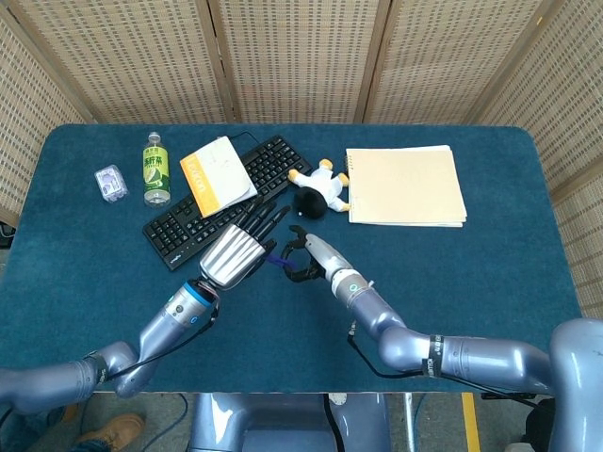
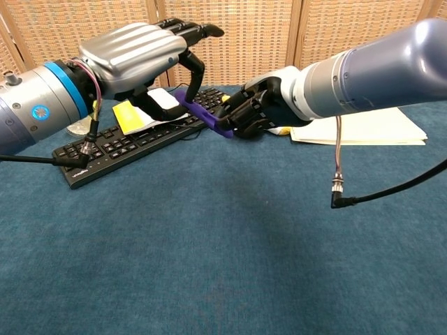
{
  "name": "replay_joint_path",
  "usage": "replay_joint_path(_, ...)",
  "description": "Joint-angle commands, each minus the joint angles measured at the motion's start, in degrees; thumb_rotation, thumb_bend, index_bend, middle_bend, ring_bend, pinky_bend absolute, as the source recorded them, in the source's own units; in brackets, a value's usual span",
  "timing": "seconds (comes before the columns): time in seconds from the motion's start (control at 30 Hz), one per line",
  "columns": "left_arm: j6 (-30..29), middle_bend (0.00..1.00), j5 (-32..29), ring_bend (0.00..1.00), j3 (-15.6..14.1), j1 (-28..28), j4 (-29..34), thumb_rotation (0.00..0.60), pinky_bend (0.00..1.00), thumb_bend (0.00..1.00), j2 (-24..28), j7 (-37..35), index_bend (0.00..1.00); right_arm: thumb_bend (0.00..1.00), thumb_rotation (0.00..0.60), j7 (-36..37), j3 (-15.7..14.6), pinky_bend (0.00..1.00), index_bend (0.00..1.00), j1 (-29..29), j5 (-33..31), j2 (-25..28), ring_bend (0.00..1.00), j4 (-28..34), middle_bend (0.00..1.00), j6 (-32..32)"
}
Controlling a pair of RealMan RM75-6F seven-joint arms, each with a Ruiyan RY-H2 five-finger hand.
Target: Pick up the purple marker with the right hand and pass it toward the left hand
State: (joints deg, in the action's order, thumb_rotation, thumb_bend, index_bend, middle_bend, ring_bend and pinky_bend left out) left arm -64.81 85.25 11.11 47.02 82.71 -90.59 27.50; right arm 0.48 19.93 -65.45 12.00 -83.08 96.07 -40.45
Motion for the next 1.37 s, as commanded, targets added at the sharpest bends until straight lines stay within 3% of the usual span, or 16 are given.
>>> replay_joint_path(0.03, -0.27, 0.00, -0.31, 0.00, 0.32, -0.12, 0.01, 0.600, 0.00, 0.65, 0.67, -0.18, 0.66, 0.67, 0.600, 0.22, -0.12, 0.00, 0.66, 0.22, 0.17, 0.27, 0.00, 0.04, 0.04, 0.10)
replay_joint_path(0.33, -1.61, 0.00, -1.22, 0.00, 1.49, -0.91, 0.71, 0.600, 0.00, 0.65, 4.17, -1.09, 0.66, 0.67, 0.600, 0.91, -0.60, 0.00, 0.67, 1.00, 0.75, 1.20, 0.00, 0.23, 0.04, 0.22)
replay_joint_path(1.0, -8.61, 0.00, -8.79, 0.00, 8.72, -8.24, -0.53, 0.600, 0.00, 0.65, 21.98, -13.09, 0.66, 0.67, 0.600, 4.28, -1.96, 0.00, 0.67, 5.40, 4.13, 4.08, 0.00, 0.36, 0.04, 1.66)
replay_joint_path(1.37, -8.92, 0.00, -10.56, 0.00, 8.26, -11.36, -3.63, 0.600, 0.00, 0.65, 25.61, -18.47, 0.66, 0.67, 0.600, 5.33, -2.26, 0.00, 0.67, 6.37, 5.19, 4.51, 0.00, 0.39, 0.04, 2.05)
